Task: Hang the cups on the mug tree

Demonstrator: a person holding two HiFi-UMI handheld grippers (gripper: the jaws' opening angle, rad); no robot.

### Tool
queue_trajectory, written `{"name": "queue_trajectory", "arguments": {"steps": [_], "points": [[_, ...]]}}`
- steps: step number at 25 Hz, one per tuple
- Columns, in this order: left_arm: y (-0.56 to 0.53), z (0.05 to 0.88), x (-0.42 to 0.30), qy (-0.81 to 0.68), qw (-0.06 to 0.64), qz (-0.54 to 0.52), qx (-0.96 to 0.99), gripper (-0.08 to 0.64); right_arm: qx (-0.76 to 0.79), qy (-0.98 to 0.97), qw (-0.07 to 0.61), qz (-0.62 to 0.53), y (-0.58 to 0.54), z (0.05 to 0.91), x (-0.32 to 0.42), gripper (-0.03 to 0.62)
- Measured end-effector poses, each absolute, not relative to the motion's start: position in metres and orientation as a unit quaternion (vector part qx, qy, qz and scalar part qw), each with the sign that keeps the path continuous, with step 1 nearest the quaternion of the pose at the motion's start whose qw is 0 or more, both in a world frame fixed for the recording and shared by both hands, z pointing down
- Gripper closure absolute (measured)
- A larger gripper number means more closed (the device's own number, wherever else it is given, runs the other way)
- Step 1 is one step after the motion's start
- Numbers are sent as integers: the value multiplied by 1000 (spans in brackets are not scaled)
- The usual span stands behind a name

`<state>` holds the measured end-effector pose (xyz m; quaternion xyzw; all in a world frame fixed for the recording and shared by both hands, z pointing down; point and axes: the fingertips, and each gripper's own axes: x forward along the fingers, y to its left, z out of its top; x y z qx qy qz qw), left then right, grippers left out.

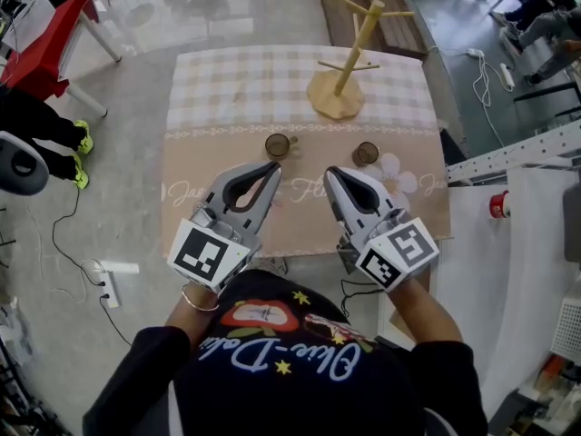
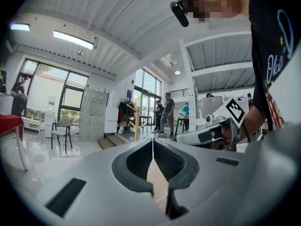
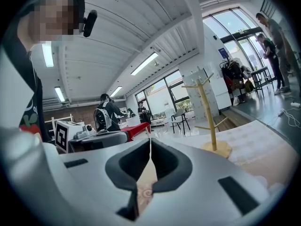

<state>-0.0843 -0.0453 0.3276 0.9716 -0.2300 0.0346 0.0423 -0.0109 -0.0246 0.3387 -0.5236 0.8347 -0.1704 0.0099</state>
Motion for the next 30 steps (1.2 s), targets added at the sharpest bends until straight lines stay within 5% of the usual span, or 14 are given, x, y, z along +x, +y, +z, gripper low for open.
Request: {"name": "queue_trajectory", "arguments": {"steps": [30], "points": [[-94,367,-95,-214,49,58,974,551,-505,842,-62,-178,-90,380,-24,554]]}}
